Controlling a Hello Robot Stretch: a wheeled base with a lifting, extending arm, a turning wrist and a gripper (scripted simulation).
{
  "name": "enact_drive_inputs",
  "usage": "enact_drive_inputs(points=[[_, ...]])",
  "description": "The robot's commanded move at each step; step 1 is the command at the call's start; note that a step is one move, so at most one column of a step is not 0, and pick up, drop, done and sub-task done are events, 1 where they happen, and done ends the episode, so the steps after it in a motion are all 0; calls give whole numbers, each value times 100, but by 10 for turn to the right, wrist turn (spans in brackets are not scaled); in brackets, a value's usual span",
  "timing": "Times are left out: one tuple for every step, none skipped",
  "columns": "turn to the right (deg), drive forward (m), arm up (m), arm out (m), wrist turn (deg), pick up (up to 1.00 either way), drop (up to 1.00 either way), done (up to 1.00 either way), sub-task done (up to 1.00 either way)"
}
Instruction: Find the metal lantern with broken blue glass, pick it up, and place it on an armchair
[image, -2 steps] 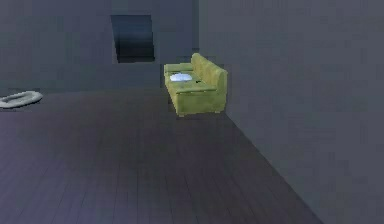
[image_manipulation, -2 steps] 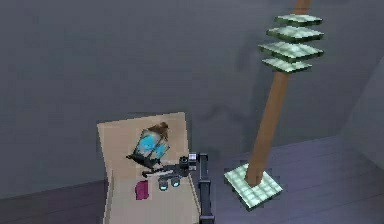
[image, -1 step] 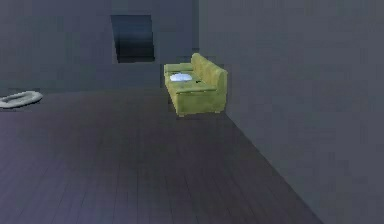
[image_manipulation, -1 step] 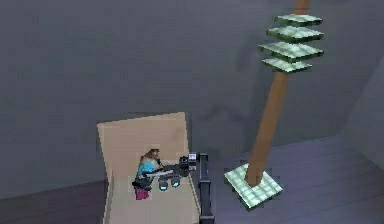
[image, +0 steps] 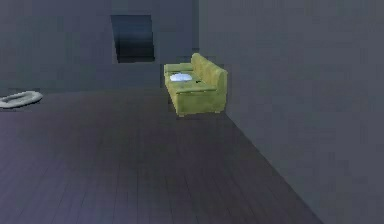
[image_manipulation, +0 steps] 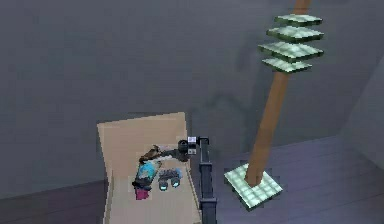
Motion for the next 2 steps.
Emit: enact_drive_inputs(points=[[0, 0, 0, -8, 0, 0, 0, 0, 0], [0, 0, 0, 0, 0, 0, 0, 100, 0]])
